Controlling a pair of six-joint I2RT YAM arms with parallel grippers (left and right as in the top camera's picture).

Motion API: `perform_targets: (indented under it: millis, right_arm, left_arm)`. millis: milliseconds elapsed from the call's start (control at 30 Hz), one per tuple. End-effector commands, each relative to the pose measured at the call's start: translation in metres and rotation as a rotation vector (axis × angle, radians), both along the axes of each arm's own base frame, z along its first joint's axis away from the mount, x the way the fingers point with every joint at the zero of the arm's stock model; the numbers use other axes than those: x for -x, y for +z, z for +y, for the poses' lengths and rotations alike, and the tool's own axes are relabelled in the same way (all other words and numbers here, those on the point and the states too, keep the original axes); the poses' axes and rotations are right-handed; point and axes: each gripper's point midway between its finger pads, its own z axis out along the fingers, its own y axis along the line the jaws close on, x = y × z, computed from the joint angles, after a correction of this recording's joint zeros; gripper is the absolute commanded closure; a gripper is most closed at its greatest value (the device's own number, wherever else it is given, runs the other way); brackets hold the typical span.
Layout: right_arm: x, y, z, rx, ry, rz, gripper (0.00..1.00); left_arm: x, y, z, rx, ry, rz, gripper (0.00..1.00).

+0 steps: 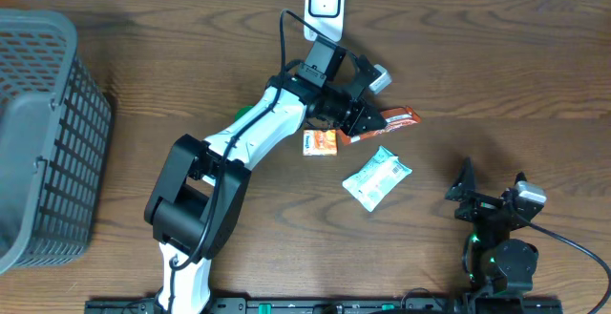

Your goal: Scan the item barcode

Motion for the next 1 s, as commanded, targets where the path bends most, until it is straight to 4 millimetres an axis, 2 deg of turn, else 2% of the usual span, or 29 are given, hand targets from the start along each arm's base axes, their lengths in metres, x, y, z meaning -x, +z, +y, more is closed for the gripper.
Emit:
perform_targets:
  millis: [0,67,200,367,433,567,633,667,733,767,867,900,967]
  right_arm:
    - [0.000,-0.002,0.001,0.009,0.005,0.007,0.01]
    - [0.000,-0.002,0.001,0.009,0.005,0.007,0.01]
    - [0.000,-0.002,0.001,0.009,0.005,0.007,0.01]
    - [0.000,-0.002,0.001,0.009,0.005,0.007,0.01]
    - [0.000,-0.002,0.001,0.009,0.005,0.007,0.01]
    - [0.000,-0.002,0.001,0.009,0.005,0.007,0.01]
    - [0.000,-0.002,0.001,0.009,0.005,0.007,0.01]
    - [0.000,-0.002,0.001,0.009,0.005,0.007,0.01]
    - [0.000,-0.002,0.001,0.009,0.004,0.007,0.01]
    - [0.000,-0.002,0.001,0.009,0.005,0.007,0.01]
    - [0.000,-0.002,0.001,0.009,0.005,0.007,0.01]
    - [0.000,-0.002,0.001,0.009,0.004,0.007,0.01]
    - [0.000,-0.002,0.001,0.009,0.005,0.007,0.01]
  left_arm:
    - [-0.027,-0.008,0.014,-0.131,0.104,-0.146,0.86]
    - [-0.035,-0.017,0.021,-0.201,0.150,-0.178,0.73]
    - [-0.044,-0.026,0.027,-0.287,0.204,-0.229,0.66]
    - [-0.041,-0.031,0.019,-0.331,0.208,-0.272,0.38]
    - [-0.042,-0.036,0.019,-0.365,0.222,-0.294,0.33]
    - [-0.054,-0.044,0.030,-0.456,0.286,-0.349,0.31]
    - [-0.066,-0.030,0.038,-0.475,0.336,-0.396,0.32]
    - [-0.071,-0.018,0.040,-0.469,0.358,-0.420,0.31]
    - [-0.083,0.025,0.045,-0.433,0.419,-0.496,0.30]
    - [-0.089,0.056,0.049,-0.406,0.456,-0.554,0.29]
    - [-0.100,0.162,0.070,-0.324,0.598,-0.782,0.19]
    - [-0.102,0.207,0.083,-0.295,0.678,-0.879,0.13]
    - [-0.097,0.290,0.113,-0.239,0.827,-1.062,0.09]
